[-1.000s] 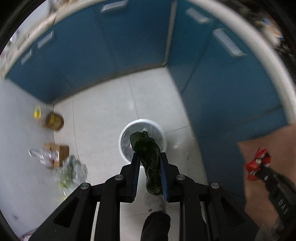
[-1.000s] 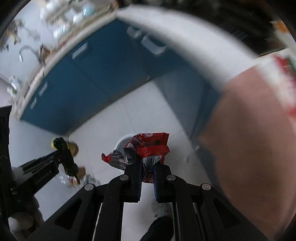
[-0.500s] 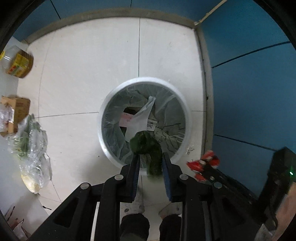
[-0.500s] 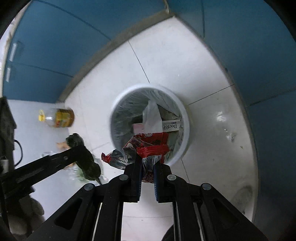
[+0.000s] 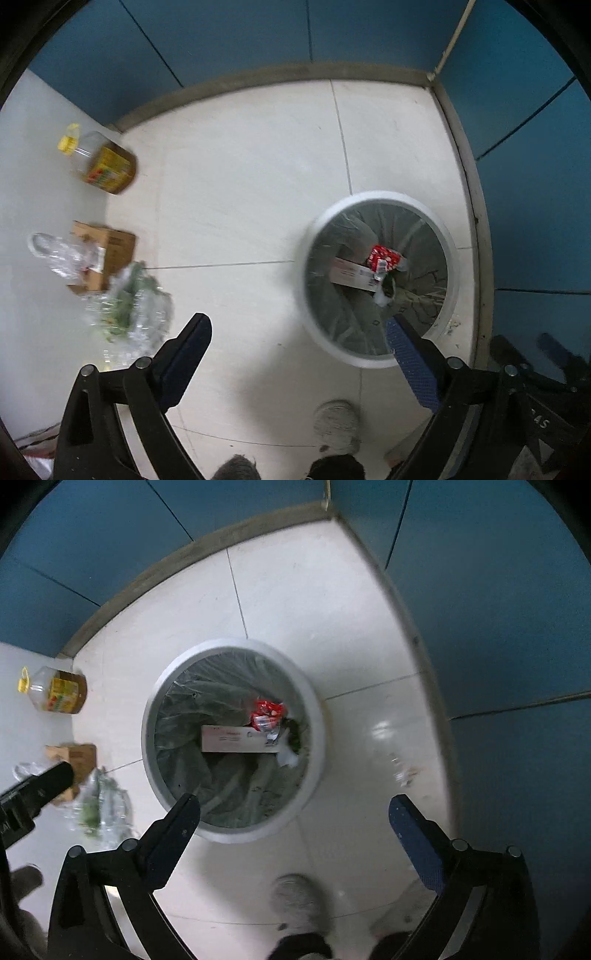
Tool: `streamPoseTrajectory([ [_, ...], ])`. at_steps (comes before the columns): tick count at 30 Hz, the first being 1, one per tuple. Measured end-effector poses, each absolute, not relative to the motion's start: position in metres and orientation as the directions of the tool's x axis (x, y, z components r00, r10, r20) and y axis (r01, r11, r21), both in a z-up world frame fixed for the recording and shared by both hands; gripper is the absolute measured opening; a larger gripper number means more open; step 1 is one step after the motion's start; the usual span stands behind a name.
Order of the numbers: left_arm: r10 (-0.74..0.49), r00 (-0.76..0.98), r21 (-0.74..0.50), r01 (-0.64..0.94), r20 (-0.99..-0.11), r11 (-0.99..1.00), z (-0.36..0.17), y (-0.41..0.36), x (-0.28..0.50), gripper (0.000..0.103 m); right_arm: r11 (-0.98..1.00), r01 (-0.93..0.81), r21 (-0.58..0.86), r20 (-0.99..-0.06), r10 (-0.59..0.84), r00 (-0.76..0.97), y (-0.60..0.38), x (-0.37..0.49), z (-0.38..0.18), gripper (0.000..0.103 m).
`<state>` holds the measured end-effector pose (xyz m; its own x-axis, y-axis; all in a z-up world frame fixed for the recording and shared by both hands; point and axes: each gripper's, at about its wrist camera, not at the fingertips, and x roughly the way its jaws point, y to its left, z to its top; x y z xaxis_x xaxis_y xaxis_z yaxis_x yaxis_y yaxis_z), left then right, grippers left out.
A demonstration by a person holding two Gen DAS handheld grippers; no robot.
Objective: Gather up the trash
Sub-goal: 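Carry both items over the grey bin and open both grippers, then move both tools back toward the counter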
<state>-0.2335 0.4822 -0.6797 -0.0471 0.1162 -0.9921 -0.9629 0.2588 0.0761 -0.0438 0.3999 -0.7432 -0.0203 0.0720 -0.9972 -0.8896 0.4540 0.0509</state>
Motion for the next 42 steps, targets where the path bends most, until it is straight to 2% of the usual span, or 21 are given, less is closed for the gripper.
streamPoseTrajectory([
  [4,0.149,-0.051,0.087,-0.965,-0.988,0.247,-0.631,0.469,-0.241,0.097,0.427,-0.904,0.003,-0.995,0.096,0.042,0.389,-0.054,-0.682,0.103],
  [11,0.206,-0.018,0.070,-0.966,-0.978,0.248,-0.525,0.438,-0.249,0.097,0.396,-0.918,0.002,-0.989,0.136,0.056,0.363,-0.073,-0.567,0.103],
  [19,0.255,0.025,0.047,-0.961,-0.967,0.272,-0.416,0.386,-0.255,0.097,0.364,-0.931,0.028,-0.972,0.226,0.059,0.315,-0.088,-0.420,0.103],
  [25,0.271,0.084,-0.002,-0.957,-0.959,0.289,-0.343,0.343,-0.258,0.097,0.362,-0.930,0.070,-0.963,0.268,0.032,0.271,-0.094,-0.335,0.103],
  [35,0.335,0.137,-0.028,-0.950,-0.932,0.311,-0.262,0.290,-0.260,0.096,0.333,-0.936,0.113,-0.935,0.356,0.013,0.205,-0.098,-0.235,0.103],
  [42,0.459,0.083,0.057,-0.957,-0.884,0.283,-0.210,0.263,-0.236,0.097,0.342,-0.915,0.213,-0.892,0.451,-0.039,0.174,-0.079,-0.186,0.103],
])
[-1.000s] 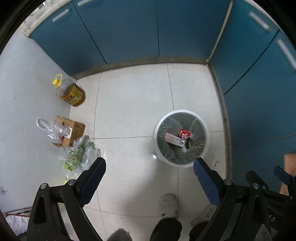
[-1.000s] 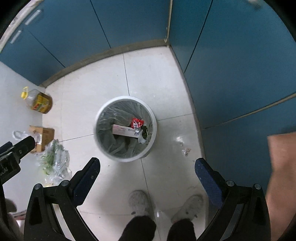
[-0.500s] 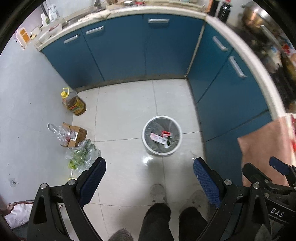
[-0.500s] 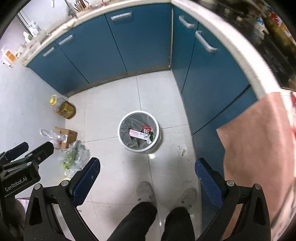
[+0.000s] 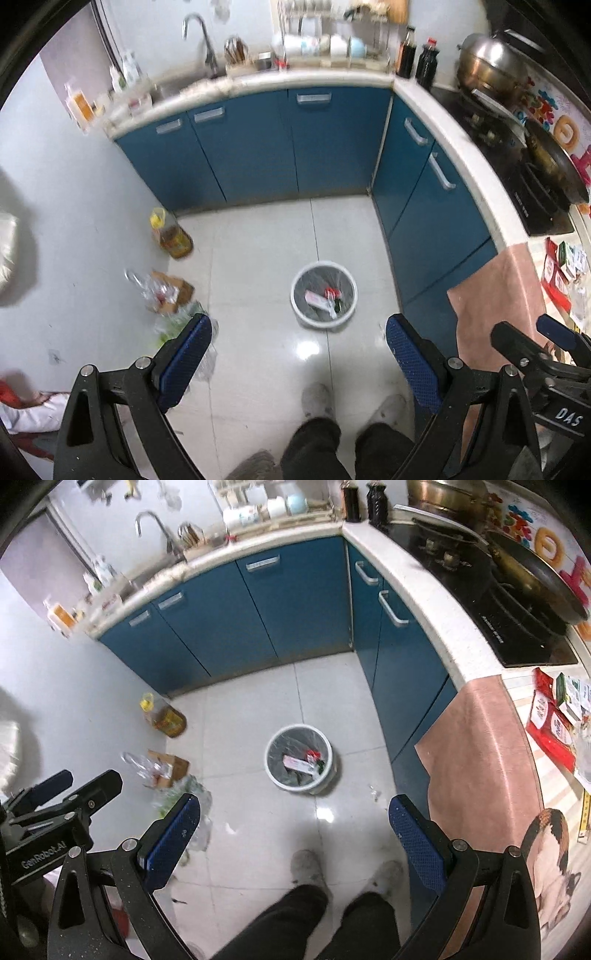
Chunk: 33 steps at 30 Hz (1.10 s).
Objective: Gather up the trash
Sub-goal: 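Move both tools back toward the counter, then grasp the maroon box with the right gripper while the left grasps the white-green medicine box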
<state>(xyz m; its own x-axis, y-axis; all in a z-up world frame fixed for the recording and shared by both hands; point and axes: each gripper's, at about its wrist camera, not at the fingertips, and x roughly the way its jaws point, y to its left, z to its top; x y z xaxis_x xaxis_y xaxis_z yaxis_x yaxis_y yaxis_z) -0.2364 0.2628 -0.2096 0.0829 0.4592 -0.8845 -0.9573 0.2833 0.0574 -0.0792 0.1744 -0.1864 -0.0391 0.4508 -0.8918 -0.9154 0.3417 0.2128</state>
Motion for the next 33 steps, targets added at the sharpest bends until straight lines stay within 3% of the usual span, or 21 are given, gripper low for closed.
streamPoseTrajectory([
  [8,0.493,0.182,0.023,-0.925,-0.851,0.380,-0.176,0.249,-0.139,0.097,0.498,-0.832,0.245,-0.841,0.536,0.074,0.119,0.009,-0.138,0.103],
  [14,0.429,0.249,0.037,-0.830,-0.868,0.557,-0.187,0.225,0.001,0.097,0.729,-0.664,0.168,-0.878,0.417,0.236,0.039,0.127,-0.143,0.103],
  [21,0.347,0.235,0.096,-0.689,-0.908,0.719,-0.228,0.190,0.169,0.097,0.901,-0.432,0.030,-0.938,0.175,0.298,-0.048,0.280,-0.209,0.103],
  [29,0.333,0.158,0.185,-0.581,-0.930,0.792,-0.275,0.166,0.272,0.097,0.901,-0.434,-0.011,-0.986,0.064,0.157,-0.053,0.367,-0.300,0.103],
  [33,0.319,0.139,0.190,-0.562,-0.938,0.805,-0.288,0.162,0.305,0.097,0.903,-0.428,0.036,-0.982,0.112,0.154,-0.061,0.379,-0.309,0.072],
])
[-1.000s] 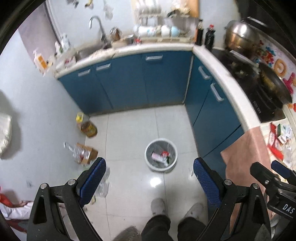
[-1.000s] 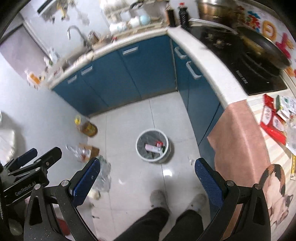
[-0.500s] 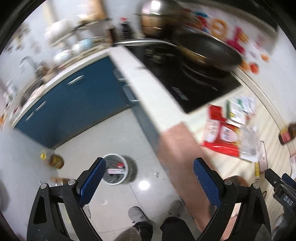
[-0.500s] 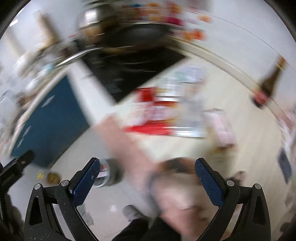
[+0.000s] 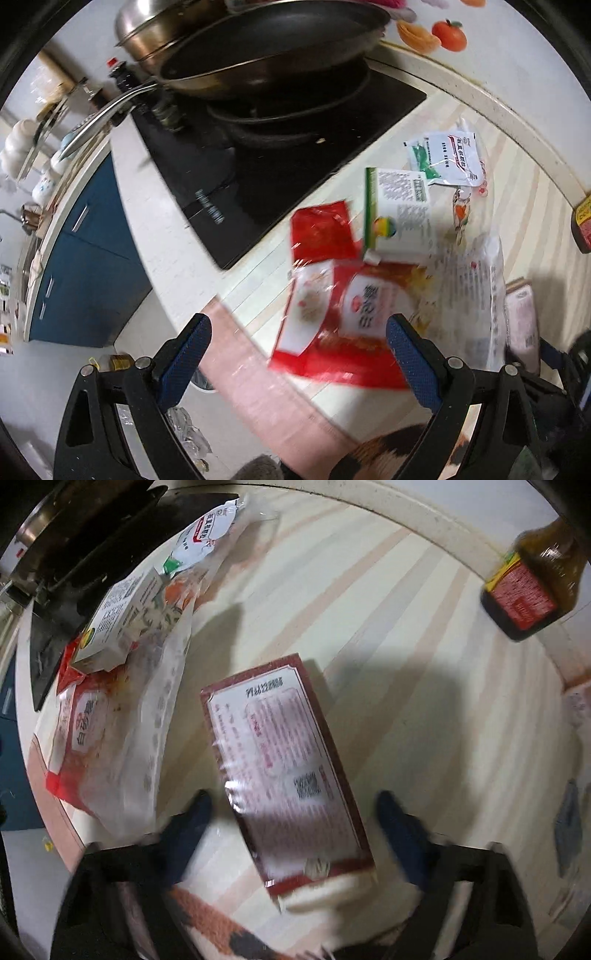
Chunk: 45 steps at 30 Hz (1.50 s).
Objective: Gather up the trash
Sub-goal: 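Grasp the maroon box with the right gripper while the left grasps the white-green medicine box, then carry both boxes over the grey bin and open both grippers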
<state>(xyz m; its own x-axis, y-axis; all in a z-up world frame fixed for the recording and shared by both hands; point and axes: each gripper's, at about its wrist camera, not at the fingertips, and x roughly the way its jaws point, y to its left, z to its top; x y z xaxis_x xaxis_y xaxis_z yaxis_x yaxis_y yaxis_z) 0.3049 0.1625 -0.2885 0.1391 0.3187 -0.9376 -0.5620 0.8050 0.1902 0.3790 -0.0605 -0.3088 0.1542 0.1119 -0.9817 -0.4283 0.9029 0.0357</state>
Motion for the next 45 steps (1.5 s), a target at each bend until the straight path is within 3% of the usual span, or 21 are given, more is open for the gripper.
streamPoseTrajectory([
  [1,0.306,0.135,0.182,-0.559,-0.942,0.809,-0.293,0.163,0.316,0.097,0.907,-0.418,0.046,-0.977,0.128,0.170,-0.066,0.383,-0.306,0.067],
  [9,0.138,0.087,0.071,-0.528,-0.987,0.846,-0.332,0.179,0.400,0.097,0.966,-0.240,0.098,-0.968,0.148,0.203,-0.110,0.438,-0.296,0.065],
  [14,0.114,0.055,0.072,-0.499,-0.992,0.864,-0.353,0.182,0.431,0.095,0.974,-0.206,0.095,-0.962,0.143,0.231,-0.115,0.462,-0.289,0.064],
  [15,0.117,0.055,0.075,-0.493,-0.992,0.867,-0.355,0.181,0.434,0.083,0.975,-0.201,0.097,-0.961,0.144,0.235,-0.118,0.464,-0.289,0.064],
  [16,0.116,0.057,0.073,-0.490,-0.992,0.869,-0.357,0.181,0.435,0.064,0.976,-0.194,0.100,-0.961,0.146,0.237,-0.119,0.466,-0.287,0.064],
  [22,0.136,0.113,0.065,-0.485,-0.984,0.872,-0.340,0.173,0.422,0.063,0.975,-0.194,0.112,-0.954,0.160,0.254,-0.129,0.459,-0.274,0.063],
  [30,0.172,0.285,-0.001,-0.519,-0.943,0.854,-0.259,0.171,0.357,0.063,0.957,-0.239,0.162,-0.918,0.235,0.319,-0.118,0.444,-0.220,0.062],
  [36,0.196,0.357,-0.055,-0.585,-0.913,0.809,-0.211,0.210,0.284,0.063,0.914,-0.343,0.219,-0.876,0.339,0.344,-0.081,0.404,-0.170,0.061],
  [45,0.273,0.312,-0.057,-0.746,-0.910,0.664,-0.204,0.289,0.119,0.063,0.781,-0.550,0.297,-0.850,0.479,0.221,0.035,0.296,-0.150,0.061],
])
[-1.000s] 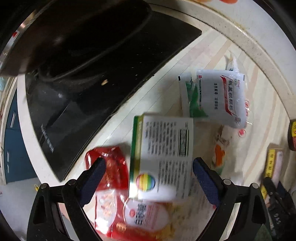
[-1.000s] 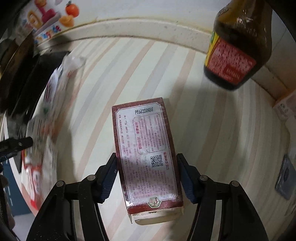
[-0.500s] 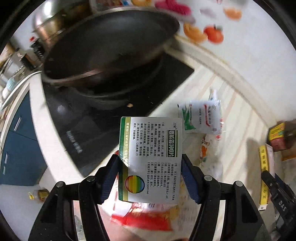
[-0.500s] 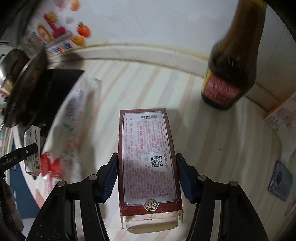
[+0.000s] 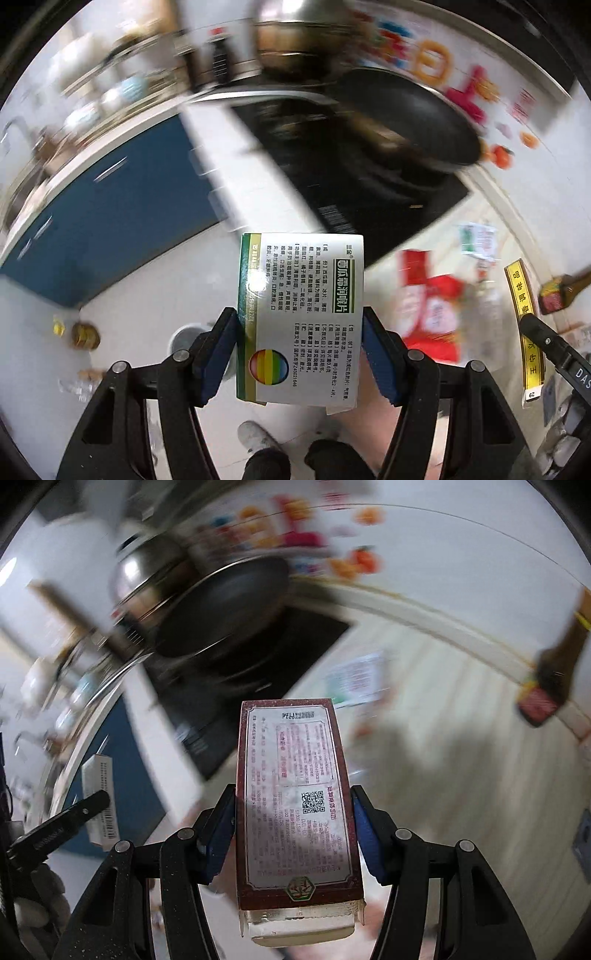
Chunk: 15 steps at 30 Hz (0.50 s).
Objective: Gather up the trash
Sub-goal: 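Carry both boxes over the grey bin and open both grippers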
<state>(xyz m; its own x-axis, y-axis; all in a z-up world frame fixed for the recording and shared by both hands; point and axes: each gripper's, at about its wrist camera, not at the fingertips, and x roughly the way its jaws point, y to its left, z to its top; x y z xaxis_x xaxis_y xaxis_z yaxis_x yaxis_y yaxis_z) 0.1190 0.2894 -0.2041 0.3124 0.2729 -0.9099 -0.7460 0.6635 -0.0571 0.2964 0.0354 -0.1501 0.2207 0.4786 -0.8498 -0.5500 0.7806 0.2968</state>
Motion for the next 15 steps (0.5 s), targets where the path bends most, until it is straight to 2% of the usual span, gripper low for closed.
streamPoseTrajectory([
  [8,0.243,0.201,-0.060,-0.871,-0.949,0.487,-0.270,0.358,-0.033,0.063,0.631,-0.718,0.294,-0.888,0.458,0.040,0.162,0.145,-0.206,0.061],
  [13,0.154,0.130,-0.061,-0.919,-0.979,0.390,-0.361,0.401,-0.102,0.063,0.568,-0.764,0.305,-0.918,0.389,-0.077,0.239,0.066,-0.297,0.061],
  [15,0.096,0.099,-0.062,-0.942,-0.990,0.330,-0.419,0.423,-0.127,0.063,0.562,-0.768,0.307,-0.931,0.346,-0.119,0.263,0.043,-0.346,0.061],
])
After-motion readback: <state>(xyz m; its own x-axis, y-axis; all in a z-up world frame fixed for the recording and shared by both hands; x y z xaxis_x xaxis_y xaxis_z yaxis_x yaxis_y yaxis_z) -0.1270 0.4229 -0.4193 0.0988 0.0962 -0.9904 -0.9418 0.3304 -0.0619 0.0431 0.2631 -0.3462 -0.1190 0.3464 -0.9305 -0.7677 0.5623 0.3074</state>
